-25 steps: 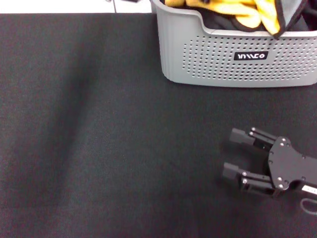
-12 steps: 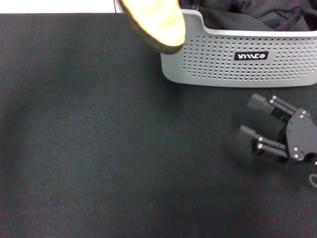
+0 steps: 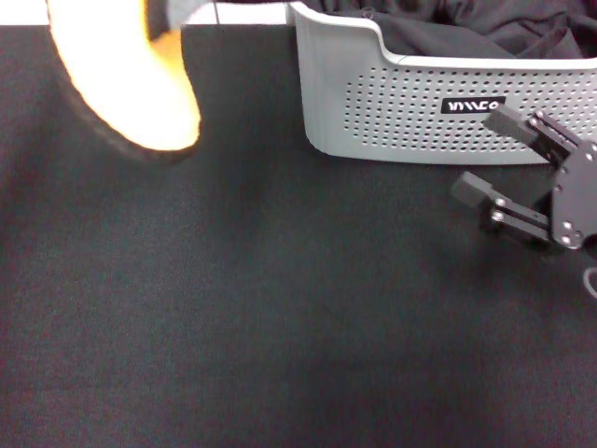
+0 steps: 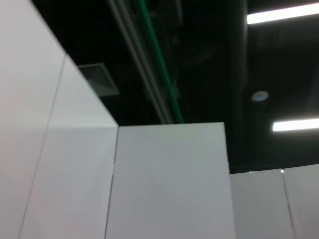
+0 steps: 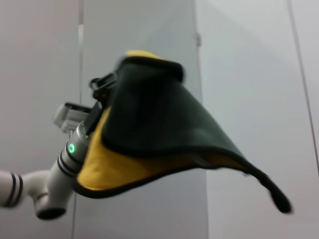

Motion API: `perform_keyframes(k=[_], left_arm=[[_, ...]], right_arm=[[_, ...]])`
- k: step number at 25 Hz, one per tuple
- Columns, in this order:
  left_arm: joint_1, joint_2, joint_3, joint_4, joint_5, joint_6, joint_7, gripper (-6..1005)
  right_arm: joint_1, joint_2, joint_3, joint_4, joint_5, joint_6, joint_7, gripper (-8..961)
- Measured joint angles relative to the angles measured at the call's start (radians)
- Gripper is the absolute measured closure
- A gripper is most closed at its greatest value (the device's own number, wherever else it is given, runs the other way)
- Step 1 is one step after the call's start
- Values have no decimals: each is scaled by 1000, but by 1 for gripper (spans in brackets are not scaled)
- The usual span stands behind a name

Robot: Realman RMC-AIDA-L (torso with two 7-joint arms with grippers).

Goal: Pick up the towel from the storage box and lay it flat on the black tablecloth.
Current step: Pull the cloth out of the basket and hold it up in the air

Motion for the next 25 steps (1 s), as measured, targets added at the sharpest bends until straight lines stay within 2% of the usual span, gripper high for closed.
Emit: perform_keyframes(k=[4,12,16,21,25], left_arm=[[-5,2,1,-76,30,15,23,958],[-1,8,4,-104,125,63,11,957],[-6,25,4,-126,157,97,-16,957],[-7,53,6,-167,162,138,-34,957],[-6,62,5,-182,164,149,-50,958]], right_arm=[[23,3,-4,-4,4,-55,-145,156],[47,3,2,-19,6,-102,-224,162],[50,2,-2,-44,1,-124,-227,170],[58,2,-26,-75,-2,-183,-227,289],[70,2,-54,-96,-2,-237,-227,281]])
